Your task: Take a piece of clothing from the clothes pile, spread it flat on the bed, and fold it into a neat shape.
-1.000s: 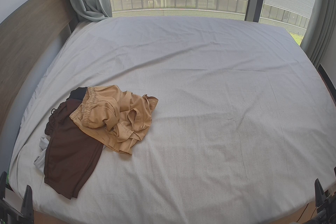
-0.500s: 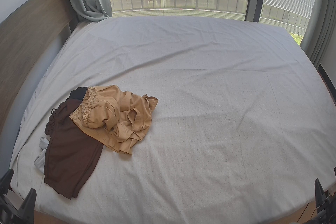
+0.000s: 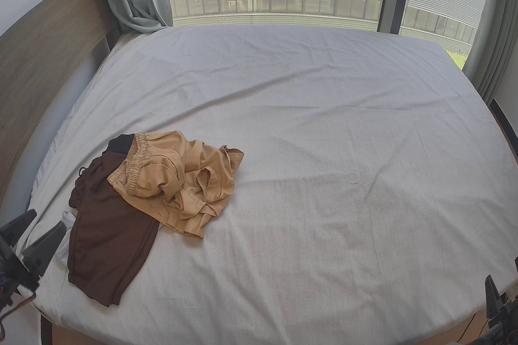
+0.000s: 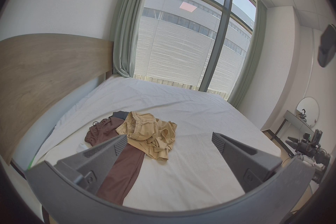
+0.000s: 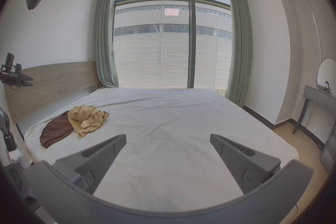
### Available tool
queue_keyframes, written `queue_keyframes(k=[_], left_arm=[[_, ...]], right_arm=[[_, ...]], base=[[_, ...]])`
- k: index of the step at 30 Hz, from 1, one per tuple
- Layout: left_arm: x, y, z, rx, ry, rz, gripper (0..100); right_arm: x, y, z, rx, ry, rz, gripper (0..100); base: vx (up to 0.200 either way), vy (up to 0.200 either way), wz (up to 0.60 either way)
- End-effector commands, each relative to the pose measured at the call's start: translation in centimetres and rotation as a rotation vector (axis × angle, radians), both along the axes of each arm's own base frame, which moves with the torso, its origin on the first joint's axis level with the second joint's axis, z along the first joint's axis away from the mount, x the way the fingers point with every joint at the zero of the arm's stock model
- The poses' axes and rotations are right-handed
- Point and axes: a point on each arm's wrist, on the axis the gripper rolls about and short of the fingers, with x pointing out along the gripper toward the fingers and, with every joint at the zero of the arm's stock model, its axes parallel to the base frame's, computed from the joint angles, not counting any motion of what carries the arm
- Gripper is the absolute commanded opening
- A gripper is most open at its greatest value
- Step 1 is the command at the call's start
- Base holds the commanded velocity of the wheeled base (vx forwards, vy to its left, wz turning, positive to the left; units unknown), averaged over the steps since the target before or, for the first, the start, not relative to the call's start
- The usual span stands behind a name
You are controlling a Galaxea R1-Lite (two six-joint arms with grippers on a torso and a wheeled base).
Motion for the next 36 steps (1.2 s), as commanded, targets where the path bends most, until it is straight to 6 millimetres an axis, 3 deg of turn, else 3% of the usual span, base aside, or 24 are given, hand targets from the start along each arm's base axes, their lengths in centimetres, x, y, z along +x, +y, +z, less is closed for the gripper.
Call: queue_keyframes(k=[1,9,25,36], left_arm=[[5.9,-0.1,-0.6,-0.023,0.125,-0.028,100],[11.0,-0.3,-1.3,-0.128,0.176,-0.043,100],[15.7,0.1,-4.2,-0.165,0.243,-0.105,100],[16.7,0.3,-4.5,-0.227,0.22,-0.096,100]], right_arm=[[0.0,0.0,-0.5,0.0,0.0,0.001,100],[0.0,0.0,-0.5,0.005,-0.001,0.001,100],[0.0,0.0,-0.5,0.013,0.0,0.001,100],[0.0,0.0,-0.5,0.017,0.0,0.001,100]], base=[[0.0,0.0,0.0],[0.0,0.0,0.0],[0.0,0.0,0.0],[0.0,0.0,0.0]])
